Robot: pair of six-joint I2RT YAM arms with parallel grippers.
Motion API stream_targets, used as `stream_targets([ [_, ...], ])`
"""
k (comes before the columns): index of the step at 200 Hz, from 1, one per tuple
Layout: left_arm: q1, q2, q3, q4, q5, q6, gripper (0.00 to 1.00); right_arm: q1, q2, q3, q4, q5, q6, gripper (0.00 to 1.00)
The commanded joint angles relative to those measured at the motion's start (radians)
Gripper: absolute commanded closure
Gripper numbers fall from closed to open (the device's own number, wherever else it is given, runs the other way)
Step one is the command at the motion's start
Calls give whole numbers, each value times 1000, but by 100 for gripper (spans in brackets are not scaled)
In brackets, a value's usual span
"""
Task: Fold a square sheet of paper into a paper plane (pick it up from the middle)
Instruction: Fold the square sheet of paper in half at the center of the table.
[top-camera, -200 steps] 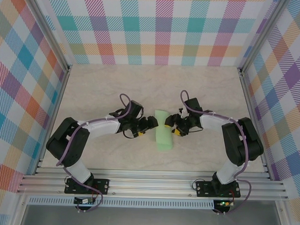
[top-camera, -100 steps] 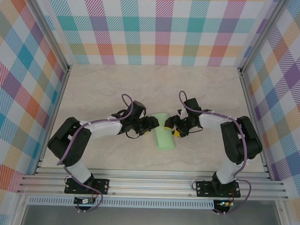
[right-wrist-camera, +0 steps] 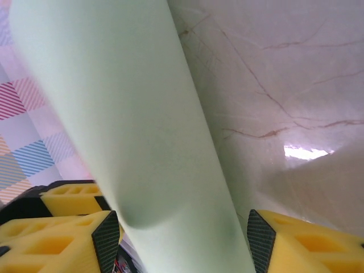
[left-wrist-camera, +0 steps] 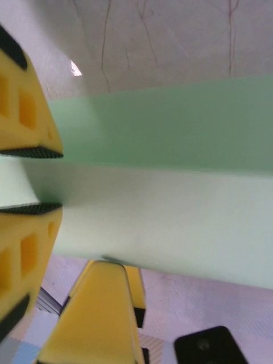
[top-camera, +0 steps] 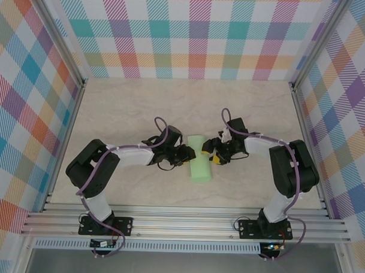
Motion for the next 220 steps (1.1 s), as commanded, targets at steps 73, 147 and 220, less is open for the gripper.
stream_targets([
  [73, -17, 26, 58, -108, -48, 93, 97, -11, 43, 43, -104, -42, -165, 31],
  [147, -16, 11, 54, -120, -51, 90, 96, -13, 113, 93, -116, -125, -256, 35],
  [220, -16, -2, 54, -120, -59, 91, 92, -8, 135, 105, -128, -164, -310, 43],
])
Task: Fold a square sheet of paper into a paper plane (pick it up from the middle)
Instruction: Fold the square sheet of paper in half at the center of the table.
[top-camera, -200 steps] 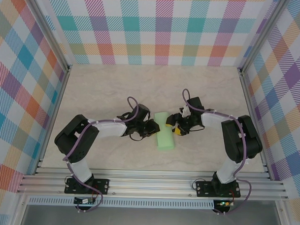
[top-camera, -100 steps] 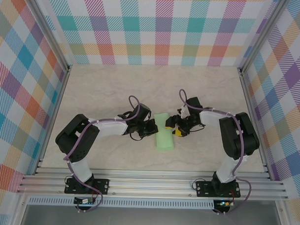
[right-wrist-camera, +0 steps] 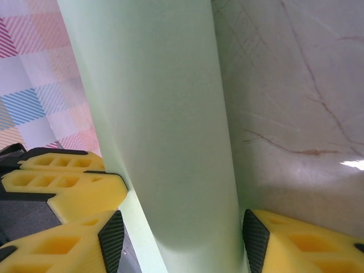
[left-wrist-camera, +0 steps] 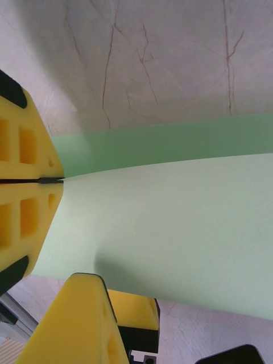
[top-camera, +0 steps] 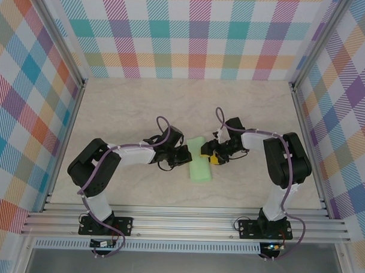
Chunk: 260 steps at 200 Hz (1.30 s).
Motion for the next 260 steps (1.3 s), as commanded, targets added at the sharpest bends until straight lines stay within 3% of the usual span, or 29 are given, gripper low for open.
stream_targets([
  [1, -13, -17, 19, -11, -12, 14, 92, 3, 17, 25, -23, -37, -49, 43],
  [53, -13, -16, 18, -8, -4, 14, 92, 25, 30, 40, -31, -21, -49, 47],
  [71, -14, -26, 19, -22, -17, 16, 90, 32, 26, 47, -31, -6, -36, 53],
  [111, -13, -121, 0, -120, -140, 24, 75, 33, -23, 59, -26, 20, 23, 65],
  [136, -11, -204, -9, -209, -250, 25, 66, 36, -79, 60, 3, 19, 91, 66],
  [159, 4, -260, -17, -245, -295, 36, 64, 39, -134, 54, 69, 28, 189, 67],
  [241, 87, -334, -63, -262, -221, 35, 58, 92, -132, -46, 367, 159, 509, 66],
  [260, 98, -318, -69, -205, -175, 37, 56, 119, -104, -34, 320, 213, 482, 65],
])
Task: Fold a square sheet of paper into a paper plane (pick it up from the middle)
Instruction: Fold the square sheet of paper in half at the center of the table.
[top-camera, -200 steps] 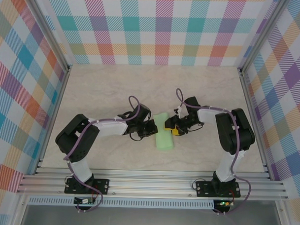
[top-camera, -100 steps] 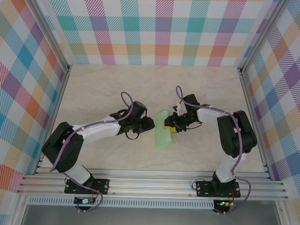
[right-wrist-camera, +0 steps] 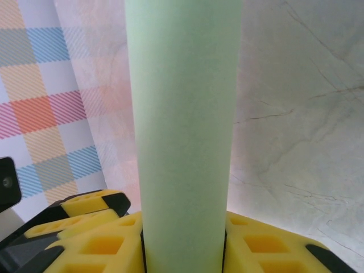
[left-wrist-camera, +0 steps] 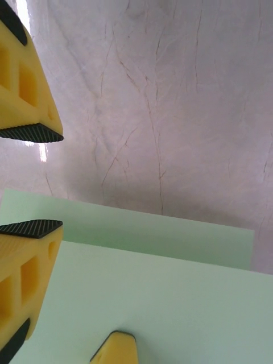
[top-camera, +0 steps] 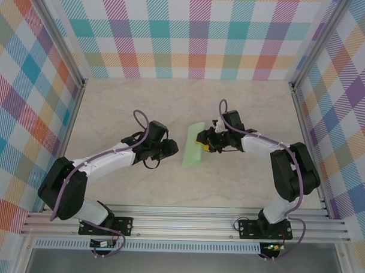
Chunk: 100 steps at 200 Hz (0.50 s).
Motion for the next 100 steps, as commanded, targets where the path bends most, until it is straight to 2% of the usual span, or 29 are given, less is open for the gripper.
stream_targets([
  [1, 15, -10, -16, 33, 62, 11, 56, 30, 46, -5, 23, 75, 44, 65],
  [21, 21, 24, -23, 81, 119, 11, 52, 39, 70, 1, -39, 96, -18, 63],
  [63, 24, 108, -17, 154, 207, 9, 49, 39, 79, 40, -215, 166, -142, 47],
  [100, 24, 168, 14, 170, 243, 28, 47, 26, 68, 61, -284, 194, -192, 42],
])
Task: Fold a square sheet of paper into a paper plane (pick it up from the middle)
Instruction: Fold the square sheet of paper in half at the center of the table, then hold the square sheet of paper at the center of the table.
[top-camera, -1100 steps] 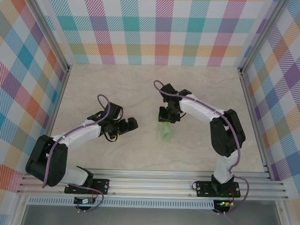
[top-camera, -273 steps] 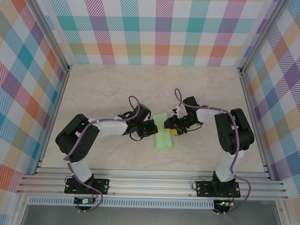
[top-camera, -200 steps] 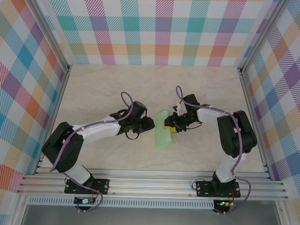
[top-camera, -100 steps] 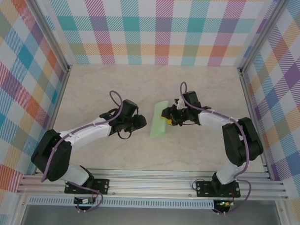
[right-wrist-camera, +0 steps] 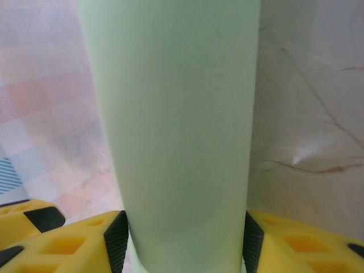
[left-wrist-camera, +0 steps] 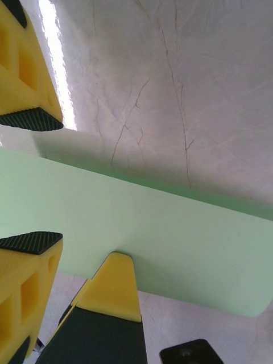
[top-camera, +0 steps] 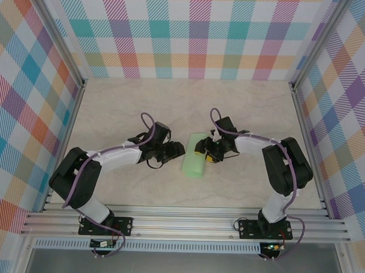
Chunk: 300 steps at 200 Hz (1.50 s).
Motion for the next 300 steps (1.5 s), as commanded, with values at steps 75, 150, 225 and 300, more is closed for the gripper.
stream_targets([
  [75, 10, 130, 66, 101, 142, 25, 43, -73, -39, 1, -78, -54, -102, 36],
  [150, 10, 180, 111, 126, 188, 31, 41, -80, -45, 1, -132, -91, -185, 36],
  [225, 10, 227, 118, 166, 238, 28, 63, -86, -56, -12, -135, -85, -185, 36],
  [300, 10, 227, 115, 179, 241, 42, 90, -94, -63, -20, -142, -70, -175, 36],
])
